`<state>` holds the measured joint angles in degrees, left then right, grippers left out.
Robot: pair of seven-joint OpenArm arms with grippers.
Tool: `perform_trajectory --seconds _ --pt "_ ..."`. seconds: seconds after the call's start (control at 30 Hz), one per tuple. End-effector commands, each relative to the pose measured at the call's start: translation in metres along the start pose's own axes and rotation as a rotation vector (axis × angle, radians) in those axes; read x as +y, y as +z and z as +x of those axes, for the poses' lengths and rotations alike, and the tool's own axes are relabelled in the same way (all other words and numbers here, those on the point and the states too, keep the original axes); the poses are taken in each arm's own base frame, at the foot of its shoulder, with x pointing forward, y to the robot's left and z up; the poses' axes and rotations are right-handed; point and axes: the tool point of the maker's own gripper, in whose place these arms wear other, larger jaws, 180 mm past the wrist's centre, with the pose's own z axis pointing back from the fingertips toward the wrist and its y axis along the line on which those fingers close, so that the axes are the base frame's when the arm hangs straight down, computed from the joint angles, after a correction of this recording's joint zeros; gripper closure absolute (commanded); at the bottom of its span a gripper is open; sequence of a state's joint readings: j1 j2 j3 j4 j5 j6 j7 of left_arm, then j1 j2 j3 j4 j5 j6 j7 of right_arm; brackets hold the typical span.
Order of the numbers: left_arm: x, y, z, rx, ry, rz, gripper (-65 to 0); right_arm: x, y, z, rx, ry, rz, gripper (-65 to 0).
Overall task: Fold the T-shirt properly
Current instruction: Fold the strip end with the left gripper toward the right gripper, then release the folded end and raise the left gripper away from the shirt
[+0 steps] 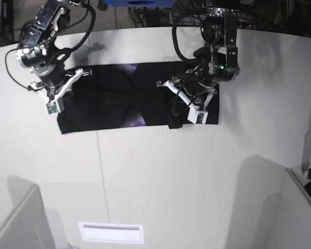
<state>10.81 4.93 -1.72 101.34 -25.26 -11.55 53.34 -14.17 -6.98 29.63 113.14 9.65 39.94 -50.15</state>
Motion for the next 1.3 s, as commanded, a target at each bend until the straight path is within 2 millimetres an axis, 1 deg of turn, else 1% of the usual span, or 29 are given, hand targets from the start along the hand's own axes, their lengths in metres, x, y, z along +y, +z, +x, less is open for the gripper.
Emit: perform_trajectory --seconds 0.0,0.27,0.43,0.53,0.57,0.63,0.7,0.77,0.83,0.93,0.97,1.03,1.07,1.1,1.13,1.17,1.2,1.23,1.27 --pt "-0.007 0.001 0.013 -0.046 -0.006 -0.022 0.0 -0.001 0.003 0.012 -0.046 0.005 -0.001 0.0" --pt "-0.007 0.001 0.013 -0.047 -0.005 -0.021 0.0 0.0 0.003 0.011 -0.045 0.005 -0.001 0.0" --pt "-0.01 0.001 0.012 -0.043 -0.01 -0.028 0.0 0.0 0.003 0.011 -0.045 0.005 -0.001 0.0" --pt "-0.01 0.0 0.013 -0.045 -0.01 -0.029 -17.4 0.0 0.003 0.011 -0.043 0.005 -0.001 0.0" --pt "-0.011 0.0 0.013 -0.044 -0.011 -0.03 -22.1 0.0 0.003 0.011 -0.043 0.005 -0.001 0.0" --pt "-0.013 -0.002 0.019 -0.05 -0.017 -0.037 -30.6 0.0 0.003 0.011 -0.043 0.005 -0.001 0.0" --pt "-0.012 -0.008 0.016 -0.033 -0.006 -0.04 -36.5 0.0 0.003 0.011 -0.043 0.005 -0.001 0.0" --pt "-0.014 -0.015 0.016 -0.024 0.005 -0.049 -39.7 0.0 0.003 0.011 -0.043 0.005 -0.001 0.0" --pt "-0.019 -0.02 0.014 -0.011 0.003 -0.063 -40.6 0.0 0.003 0.011 -0.045 0.005 -0.001 0.0" --pt "-0.05 -0.022 0.014 -0.01 -0.026 -0.139 -40.6 -0.002 0.003 0.012 -0.047 0.003 -0.005 0.0" --pt "-0.06 -0.021 0.016 -0.018 -0.022 -0.175 -40.6 -0.007 0.004 0.011 -0.045 -0.006 -0.02 0.0" --pt "-0.072 -0.017 0.022 -0.039 0.01 -0.233 -40.5 -0.016 0.006 0.014 -0.053 -0.018 -0.042 0.0" --pt "-0.073 -0.013 0.027 -0.057 0.027 -0.249 -40.5 -0.019 0.007 0.014 -0.053 -0.023 -0.05 0.0" --pt "-0.072 -0.008 0.036 -0.086 0.051 -0.259 -40.3 -0.022 0.008 0.014 -0.054 -0.028 -0.059 0.0" --pt "-0.065 0.0 0.047 -0.122 0.063 -0.252 -40.2 -0.026 0.009 0.013 -0.055 -0.035 -0.069 0.0" --pt "-0.05 0.012 0.056 -0.161 0.071 -0.223 -39.7 -0.031 0.011 0.012 -0.056 -0.043 -0.084 0.0" --pt "-0.033 0.024 0.064 -0.195 0.07 -0.187 -37.5 -0.036 0.012 0.014 -0.061 -0.049 -0.098 0.0" --pt "-0.011 0.036 0.064 -0.212 0.079 -0.14 -31.9 -0.042 0.013 0.013 -0.042 -0.054 -0.113 0.0" --pt "0.013 0.05 0.065 -0.23 0.082 -0.086 -23.4 -0.048 0.014 0.009 -0.01 -0.065 -0.127 0.0"
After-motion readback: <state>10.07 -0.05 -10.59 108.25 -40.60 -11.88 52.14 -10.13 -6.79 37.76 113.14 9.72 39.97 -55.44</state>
